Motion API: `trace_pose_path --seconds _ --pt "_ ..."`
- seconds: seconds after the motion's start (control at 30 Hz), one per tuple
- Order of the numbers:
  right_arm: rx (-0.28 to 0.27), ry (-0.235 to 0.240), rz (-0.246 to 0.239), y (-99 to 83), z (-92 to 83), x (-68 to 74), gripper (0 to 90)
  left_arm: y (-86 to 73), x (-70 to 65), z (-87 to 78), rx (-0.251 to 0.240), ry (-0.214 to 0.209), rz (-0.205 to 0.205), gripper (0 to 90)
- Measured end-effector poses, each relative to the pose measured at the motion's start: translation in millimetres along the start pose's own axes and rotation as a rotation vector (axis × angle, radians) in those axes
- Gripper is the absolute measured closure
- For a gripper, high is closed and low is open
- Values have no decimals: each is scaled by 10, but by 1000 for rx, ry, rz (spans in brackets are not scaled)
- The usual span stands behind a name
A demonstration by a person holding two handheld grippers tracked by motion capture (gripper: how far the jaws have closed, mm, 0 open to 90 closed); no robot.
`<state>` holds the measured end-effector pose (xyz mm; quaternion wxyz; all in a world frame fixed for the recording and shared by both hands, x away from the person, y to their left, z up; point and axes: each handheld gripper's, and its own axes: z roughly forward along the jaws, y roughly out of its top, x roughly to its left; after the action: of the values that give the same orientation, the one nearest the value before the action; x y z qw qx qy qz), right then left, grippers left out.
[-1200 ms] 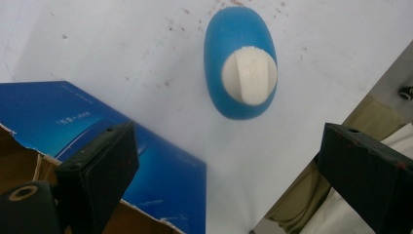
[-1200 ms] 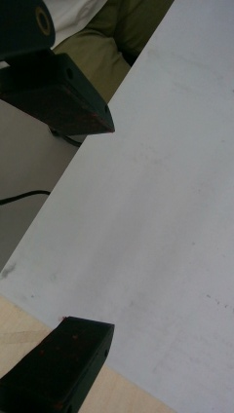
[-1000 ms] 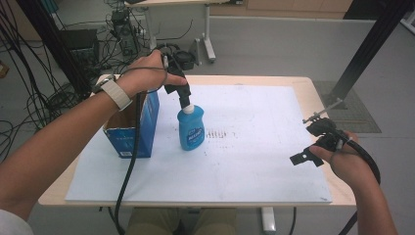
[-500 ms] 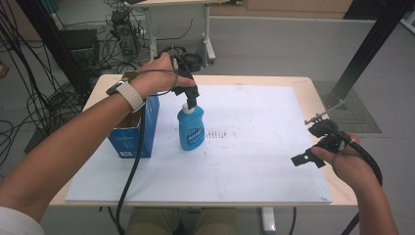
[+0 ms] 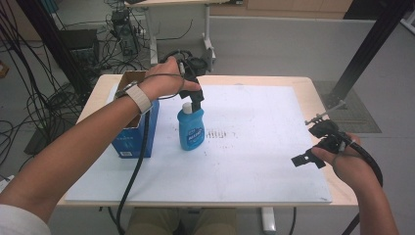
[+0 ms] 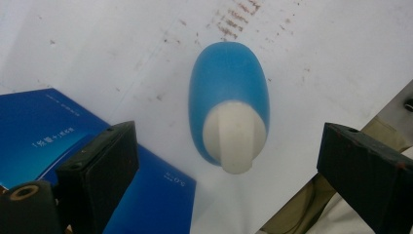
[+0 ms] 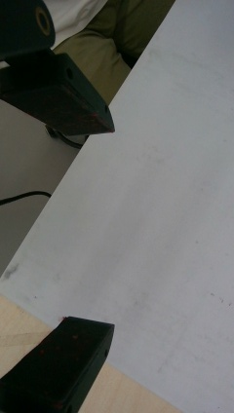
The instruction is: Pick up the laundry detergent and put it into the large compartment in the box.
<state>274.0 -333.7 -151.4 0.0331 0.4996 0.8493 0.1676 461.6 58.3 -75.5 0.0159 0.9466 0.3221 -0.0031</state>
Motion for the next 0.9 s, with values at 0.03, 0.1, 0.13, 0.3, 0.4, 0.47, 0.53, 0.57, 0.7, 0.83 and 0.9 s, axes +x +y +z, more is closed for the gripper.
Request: trace_pose_path --seconds 0.03,0.1,0.13,0.3,0.4,0.47,0.53,0.57,0.7,0.83,0.9 --pt "-1 1 1 -3 1 -2 72 8 0 9 3 -1 3 86" --pt "-1 2 1 -6 4 -6 73 15 -7 17 3 -2 3 87" --pt "-1 2 1 -6 4 -6 73 15 -7 17 3 -2 3 87" --pt "0 3 1 -7 5 -12 73 26 -6 31 1 -10 5 88" --pt "-2 2 4 -13 -1 -10 73 22 3 34 -1 -14 4 89" --pt "-1 2 5 -13 -4 -12 73 23 5 35 -1 -14 4 90" --pt "-2 1 5 -17 -2 -12 73 20 9 34 -2 -15 5 89" --pt "0 2 4 -13 -1 -14 73 18 9 34 -3 -14 5 90" --pt "-1 1 4 -13 1 -11 73 13 10 33 -4 -15 5 89" --pt "-3 2 1 -7 0 -7 73 8 9 32 -6 -17 4 90" --pt "-4 1 1 -3 -1 -2 73 9 7 36 -5 -17 7 90"
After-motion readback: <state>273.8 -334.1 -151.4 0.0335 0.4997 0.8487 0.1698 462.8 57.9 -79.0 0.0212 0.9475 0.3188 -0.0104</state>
